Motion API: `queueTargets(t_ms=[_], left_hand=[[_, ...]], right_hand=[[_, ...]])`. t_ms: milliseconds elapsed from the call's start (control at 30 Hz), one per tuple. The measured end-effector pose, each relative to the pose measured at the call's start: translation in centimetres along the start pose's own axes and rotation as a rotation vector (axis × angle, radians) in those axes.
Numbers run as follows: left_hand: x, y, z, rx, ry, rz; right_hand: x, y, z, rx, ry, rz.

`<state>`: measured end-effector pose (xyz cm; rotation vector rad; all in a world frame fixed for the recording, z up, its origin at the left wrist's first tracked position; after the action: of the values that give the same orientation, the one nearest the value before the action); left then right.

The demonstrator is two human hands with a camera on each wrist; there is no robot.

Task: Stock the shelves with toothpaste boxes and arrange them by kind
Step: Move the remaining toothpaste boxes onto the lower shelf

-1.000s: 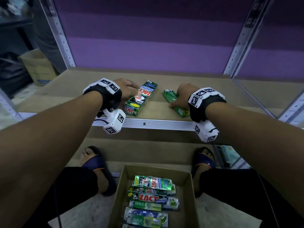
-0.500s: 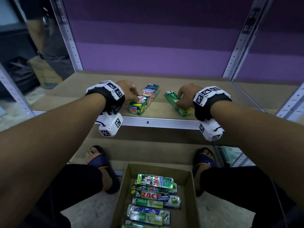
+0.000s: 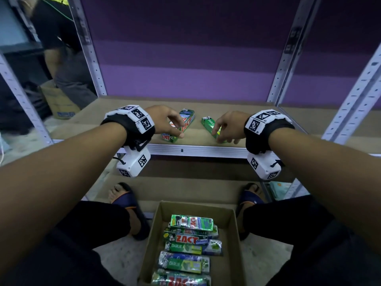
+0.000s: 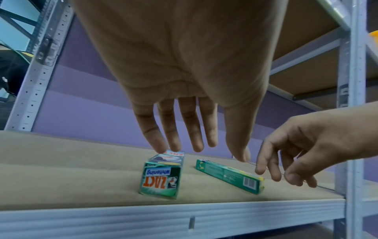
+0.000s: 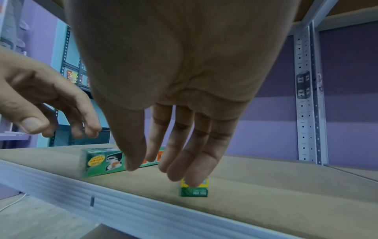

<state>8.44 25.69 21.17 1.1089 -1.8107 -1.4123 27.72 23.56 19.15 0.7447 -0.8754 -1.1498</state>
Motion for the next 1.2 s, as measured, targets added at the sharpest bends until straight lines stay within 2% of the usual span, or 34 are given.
queueTargets(t_ms=[167,433,767,867,1067,1200], left_hand=[[1.0,-2.4,-1.2,0.007,-0.052,0.142],[2.1,-9.7,-0.6,0.043,-0.071,0.329],[4.7,-23.6,3.0,0.180,0.073,0.592],[5.8,-27.3,4.3,0.222,0.139,0.633],[8.3,-33.8,6.8,0.245,0.272,0.725],[9.9,-37.9,7.6,0.288,0.298,0.736]], right_hand=[[1.1,-2.8,-1.3,-0.099,-0.021,0.114],[0.8,-10.0,-4.9,-0.066,-0.089,0.292],[-0.2,-20.4,-8.1,-0.108,-0.082,0.474],[-0.9,-23.2,-8.8,-0.117,-0.049,0.470],[-1.4,-30.5,-11.8,-0.082,-0.127,0.547],[-0.7,-34.9,-13.9,-0.007,-0.202,0.581]])
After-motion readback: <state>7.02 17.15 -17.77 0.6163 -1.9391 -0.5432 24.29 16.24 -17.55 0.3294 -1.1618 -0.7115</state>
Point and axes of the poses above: each hand's wrist, its own x-axis away from the middle knuckle, its own y-axis out of the back of the hand, z = x × y, the point moved 9 cm from there along -x, towards the middle knuckle, and after that the axes turned 10 degrees about -x, right-handed, at the moved point
